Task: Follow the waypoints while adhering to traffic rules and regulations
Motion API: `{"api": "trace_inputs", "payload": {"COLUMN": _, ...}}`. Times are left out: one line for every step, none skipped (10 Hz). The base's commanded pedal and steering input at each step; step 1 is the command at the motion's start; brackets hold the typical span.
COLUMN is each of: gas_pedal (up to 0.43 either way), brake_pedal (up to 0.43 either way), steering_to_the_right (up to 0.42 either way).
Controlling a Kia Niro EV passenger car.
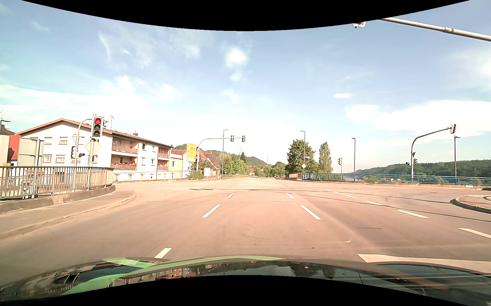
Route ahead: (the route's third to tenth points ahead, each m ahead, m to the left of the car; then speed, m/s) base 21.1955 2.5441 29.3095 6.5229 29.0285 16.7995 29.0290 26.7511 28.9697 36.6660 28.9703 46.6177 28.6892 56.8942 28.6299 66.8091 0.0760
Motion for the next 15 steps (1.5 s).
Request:
{"api": "trace_inputs", "payload": {"gas_pedal": 0.0, "brake_pedal": 0.098, "steering_to_the_right": -0.008}}
{"api": "trace_inputs", "payload": {"gas_pedal": 0.0, "brake_pedal": 0.104, "steering_to_the_right": -0.008}}
{"api": "trace_inputs", "payload": {"gas_pedal": 0.0, "brake_pedal": 0.104, "steering_to_the_right": -0.008}}
{"api": "trace_inputs", "payload": {"gas_pedal": 0.0, "brake_pedal": 0.11, "steering_to_the_right": -0.008}}
{"api": "trace_inputs", "payload": {"gas_pedal": 0.0, "brake_pedal": 0.116, "steering_to_the_right": -0.008}}
{"api": "trace_inputs", "payload": {"gas_pedal": 0.0, "brake_pedal": 0.116, "steering_to_the_right": -0.008}}
{"api": "trace_inputs", "payload": {"gas_pedal": 0.0, "brake_pedal": 0.116, "steering_to_the_right": -0.008}}
{"api": "trace_inputs", "payload": {"gas_pedal": 0.0, "brake_pedal": 0.122, "steering_to_the_right": -0.008}}
{"api": "trace_inputs", "payload": {"gas_pedal": 0.0, "brake_pedal": 0.128, "steering_to_the_right": -0.008}}
{"api": "trace_inputs", "payload": {"gas_pedal": 0.0, "brake_pedal": 0.128, "steering_to_the_right": -0.008}}
{"api": "trace_inputs", "payload": {"gas_pedal": 0.0, "brake_pedal": 0.134, "steering_to_the_right": -0.008}}
{"api": "trace_inputs", "payload": {"gas_pedal": 0.0, "brake_pedal": 0.14, "steering_to_the_right": -0.008}}
{"api": "trace_inputs", "payload": {"gas_pedal": 0.0, "brake_pedal": 0.146, "steering_to_the_right": -0.008}}
{"api": "trace_inputs", "payload": {"gas_pedal": 0.0, "brake_pedal": 0.146, "steering_to_the_right": -0.008}}
{"api": "trace_inputs", "payload": {"gas_pedal": 0.0, "brake_pedal": 0.146, "steering_to_the_right": -0.008}}
